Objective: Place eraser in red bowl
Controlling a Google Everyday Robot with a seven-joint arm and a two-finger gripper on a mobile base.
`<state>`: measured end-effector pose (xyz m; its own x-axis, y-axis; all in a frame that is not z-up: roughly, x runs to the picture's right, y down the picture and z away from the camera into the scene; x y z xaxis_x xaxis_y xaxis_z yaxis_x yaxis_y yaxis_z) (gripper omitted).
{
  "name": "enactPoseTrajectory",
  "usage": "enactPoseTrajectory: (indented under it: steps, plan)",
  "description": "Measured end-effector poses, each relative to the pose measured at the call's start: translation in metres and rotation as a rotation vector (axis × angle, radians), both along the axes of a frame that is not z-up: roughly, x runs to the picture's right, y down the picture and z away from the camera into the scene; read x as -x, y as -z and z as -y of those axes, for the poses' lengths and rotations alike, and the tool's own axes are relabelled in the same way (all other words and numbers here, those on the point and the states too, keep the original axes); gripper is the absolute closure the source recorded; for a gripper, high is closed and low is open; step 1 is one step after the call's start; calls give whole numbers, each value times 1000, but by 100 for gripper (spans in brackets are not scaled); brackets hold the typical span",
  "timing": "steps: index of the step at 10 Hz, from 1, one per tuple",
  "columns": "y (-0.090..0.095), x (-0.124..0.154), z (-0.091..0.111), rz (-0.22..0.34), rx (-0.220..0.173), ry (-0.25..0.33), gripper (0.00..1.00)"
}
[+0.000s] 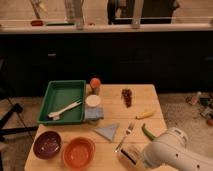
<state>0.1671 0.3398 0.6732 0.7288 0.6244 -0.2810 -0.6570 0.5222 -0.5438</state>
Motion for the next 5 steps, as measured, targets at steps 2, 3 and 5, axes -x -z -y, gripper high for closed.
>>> enactPoseTrajectory:
  steps: [2,3,5]
  plan:
    - [10,14,8,34,-31,46,100]
    - [15,25,11,65,-49,81,100]
    - [22,47,15,148,-88,171,100]
